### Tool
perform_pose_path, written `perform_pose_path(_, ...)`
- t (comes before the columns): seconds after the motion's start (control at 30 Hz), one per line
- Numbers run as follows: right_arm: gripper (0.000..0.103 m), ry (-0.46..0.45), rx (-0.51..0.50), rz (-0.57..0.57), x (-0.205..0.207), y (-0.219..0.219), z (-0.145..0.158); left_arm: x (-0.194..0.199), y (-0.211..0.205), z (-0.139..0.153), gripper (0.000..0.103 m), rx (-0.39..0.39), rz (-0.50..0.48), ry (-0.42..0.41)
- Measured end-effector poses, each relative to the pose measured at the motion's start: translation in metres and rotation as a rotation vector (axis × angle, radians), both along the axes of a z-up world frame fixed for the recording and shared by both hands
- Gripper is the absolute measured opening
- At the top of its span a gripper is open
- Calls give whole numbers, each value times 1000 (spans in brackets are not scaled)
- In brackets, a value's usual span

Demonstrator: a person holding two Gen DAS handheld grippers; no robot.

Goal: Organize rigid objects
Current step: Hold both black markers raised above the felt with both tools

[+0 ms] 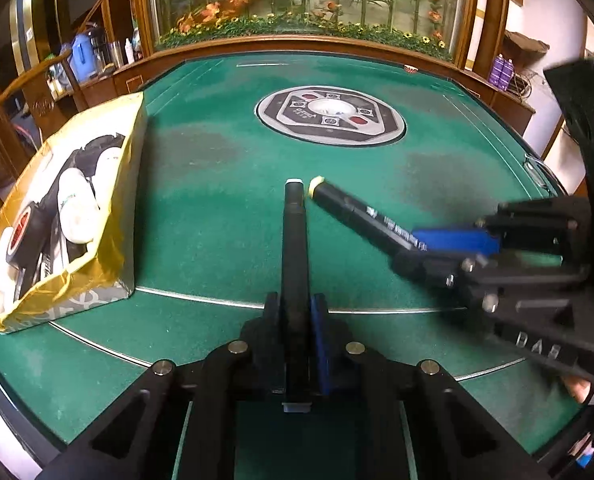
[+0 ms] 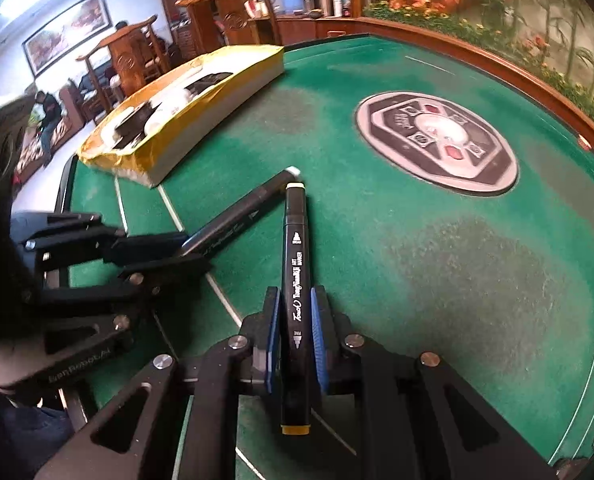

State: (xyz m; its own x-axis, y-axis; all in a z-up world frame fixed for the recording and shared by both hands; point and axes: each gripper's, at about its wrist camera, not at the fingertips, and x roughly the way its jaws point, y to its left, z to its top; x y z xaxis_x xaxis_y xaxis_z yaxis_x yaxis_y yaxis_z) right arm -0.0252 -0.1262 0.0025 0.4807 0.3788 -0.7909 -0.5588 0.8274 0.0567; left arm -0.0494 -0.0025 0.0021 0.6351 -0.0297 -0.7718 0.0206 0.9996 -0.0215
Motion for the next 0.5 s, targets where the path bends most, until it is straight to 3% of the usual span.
perform_pose_path(0.1,14,-30,31,-5,-3,-2,7,-4,-1,6,14,0,6,-37)
perform_pose_path(0.3,14,-41,73,-24,-2,-6,10,-12,0,21,14,93,84,-135)
perform_pose_path(0.5,14,-58,108,-35,-1,-9,16,-16,17,27,15,138,168,-181)
